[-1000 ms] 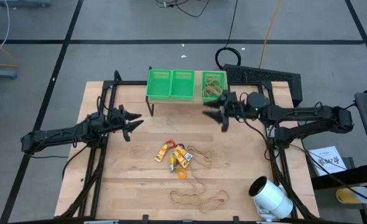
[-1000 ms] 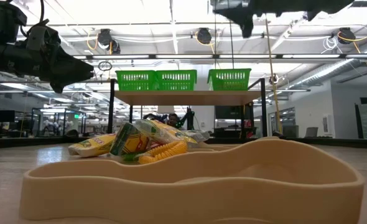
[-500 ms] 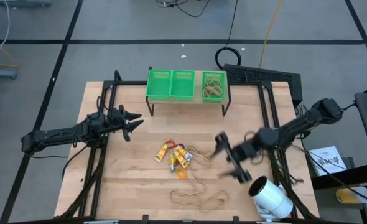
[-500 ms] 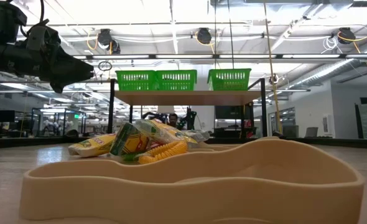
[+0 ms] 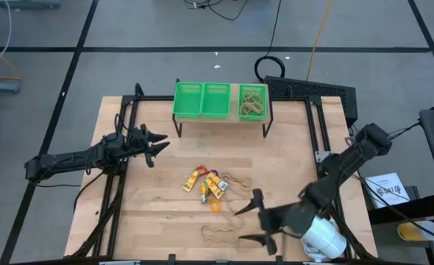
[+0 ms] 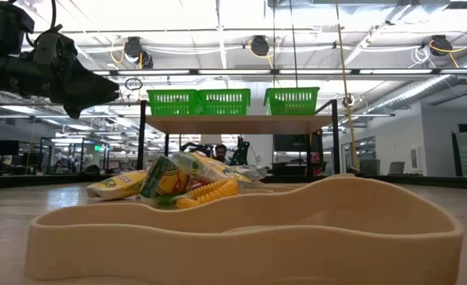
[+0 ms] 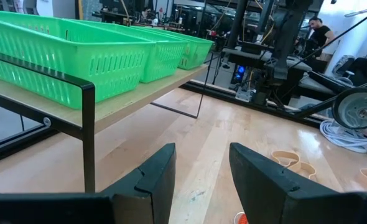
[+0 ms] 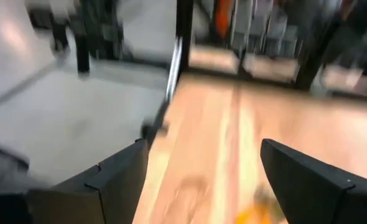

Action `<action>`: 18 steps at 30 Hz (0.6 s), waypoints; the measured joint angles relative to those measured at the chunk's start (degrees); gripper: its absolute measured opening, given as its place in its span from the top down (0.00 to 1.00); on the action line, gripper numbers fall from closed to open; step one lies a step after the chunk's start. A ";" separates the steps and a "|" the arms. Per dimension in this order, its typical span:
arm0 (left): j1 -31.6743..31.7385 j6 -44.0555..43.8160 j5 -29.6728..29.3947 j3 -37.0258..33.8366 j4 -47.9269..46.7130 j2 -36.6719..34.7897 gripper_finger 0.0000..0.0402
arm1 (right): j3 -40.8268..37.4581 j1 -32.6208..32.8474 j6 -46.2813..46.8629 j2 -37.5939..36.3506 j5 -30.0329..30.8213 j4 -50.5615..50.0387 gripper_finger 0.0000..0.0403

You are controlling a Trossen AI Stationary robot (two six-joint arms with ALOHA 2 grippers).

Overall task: Pick & Place Office Desk Supplies
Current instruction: Put the brown rubber band into the right green bin on the shelf

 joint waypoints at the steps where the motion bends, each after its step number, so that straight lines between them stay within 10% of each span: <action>1: 0.00 -0.02 0.00 0.00 -0.03 0.00 0.60 | 1.05 0.44 2.76 1.62 -0.20 -2.91 0.26; 10: 0.00 0.01 0.00 0.00 0.01 0.01 0.60 | 1.63 4.81 21.08 11.50 -10.99 -21.70 0.27; 18: 0.00 -0.01 0.00 0.00 0.01 0.00 0.60 | 1.61 7.46 16.68 20.15 -10.58 -24.53 0.27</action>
